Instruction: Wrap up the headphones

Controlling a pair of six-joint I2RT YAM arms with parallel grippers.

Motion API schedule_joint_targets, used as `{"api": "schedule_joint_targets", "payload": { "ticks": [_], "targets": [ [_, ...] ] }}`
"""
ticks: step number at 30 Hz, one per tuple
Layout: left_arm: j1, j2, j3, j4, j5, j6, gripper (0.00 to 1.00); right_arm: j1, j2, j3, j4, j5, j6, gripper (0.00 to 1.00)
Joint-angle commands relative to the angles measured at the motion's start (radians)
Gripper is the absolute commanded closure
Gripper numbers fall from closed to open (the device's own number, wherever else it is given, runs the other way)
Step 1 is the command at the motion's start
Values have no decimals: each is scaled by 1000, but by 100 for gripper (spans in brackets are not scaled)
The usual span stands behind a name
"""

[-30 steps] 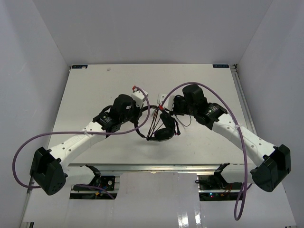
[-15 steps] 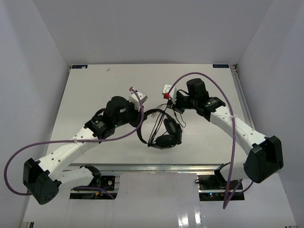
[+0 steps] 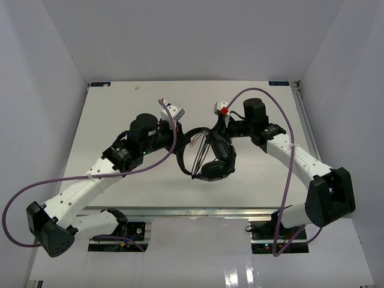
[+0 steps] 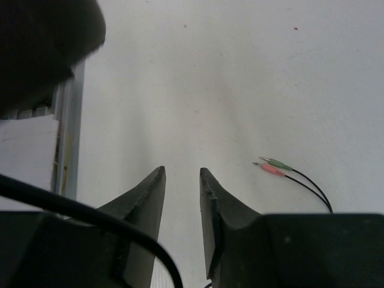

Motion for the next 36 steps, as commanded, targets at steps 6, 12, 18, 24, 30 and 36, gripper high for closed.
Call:
{"api": "schedule_joint_targets", "payload": {
  "ticks": [6,12,18,24,30,36],
  "targets": [
    [-5,57,300,12,-102,-126,100,-2,5,-143,471,-237,356,54],
    [-6,88,430,19,-173,-171,100,-2,11,-218,729,-275,532,55],
    [-5,104,497,31,-218,-211,100,-2,17,-268,992,-307,710,57],
    [-6,92,520,36,-295,-252,100,3,12,-308,1149,-326,827,63],
    [-5,77,516,58,-408,-279,100,23,-18,-336,1118,-336,777,69],
    [-6,83,525,80,-473,-284,100,52,-60,-337,977,-339,663,77]
  ]
}}
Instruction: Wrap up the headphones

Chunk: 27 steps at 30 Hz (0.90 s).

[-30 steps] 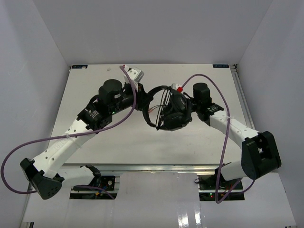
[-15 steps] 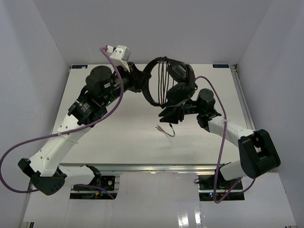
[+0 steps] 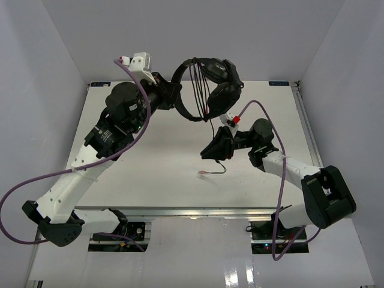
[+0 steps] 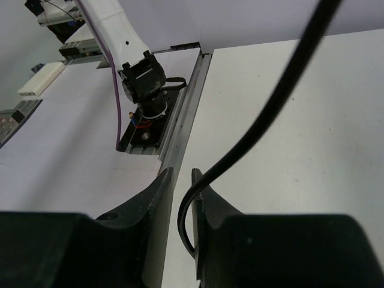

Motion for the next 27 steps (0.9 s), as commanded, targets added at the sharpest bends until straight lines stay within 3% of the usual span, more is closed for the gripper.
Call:
{"api": "schedule_joint_targets", "payload": {
  "ticks": [1,5,14,19,27],
  "targets": [
    [-4,-28,53,83,-89,-39,100,22,-58,-1,-83,-15,-109,78],
    [-4,-34,32,91,-207,-24,100,26,-111,-1,-236,19,-243,90],
    [22,25,-99,207,-496,50,100,57,-205,77,-758,254,-573,92],
    [102,140,-143,188,-503,77,100,83,-227,210,-1106,483,-775,92],
    [117,276,-247,171,-452,206,100,148,-226,408,-1420,831,-1000,92]
  ]
}}
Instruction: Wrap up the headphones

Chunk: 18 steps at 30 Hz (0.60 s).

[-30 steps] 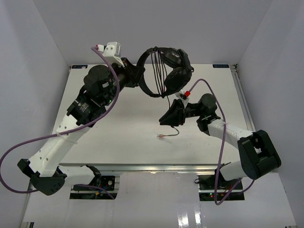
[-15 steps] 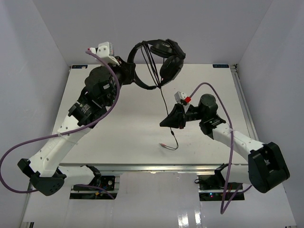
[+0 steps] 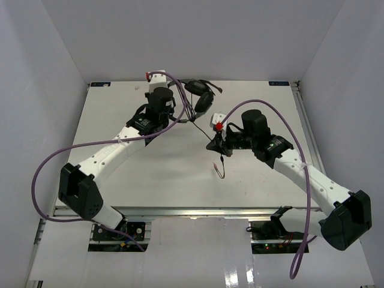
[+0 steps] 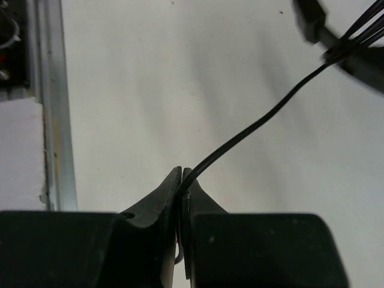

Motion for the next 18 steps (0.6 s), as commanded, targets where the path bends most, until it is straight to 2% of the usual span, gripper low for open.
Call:
{"api": "schedule_joint_targets", "payload": {
  "ticks": [1,4,8,14,18],
  "targets": [
    [-2,14,-29,45,21,72,100,37,-19,130,-256,255,-195,92],
    [-4,37,-98,29,128,137,100,72,1,203,-316,467,-313,92],
    [-16,26,-151,-5,259,205,100,116,15,228,-319,657,-419,92],
    [-35,-8,-204,-61,421,346,100,165,41,215,-283,827,-525,90],
    [-44,-22,-237,-89,510,409,100,179,54,218,-268,856,-544,88]
  ]
}}
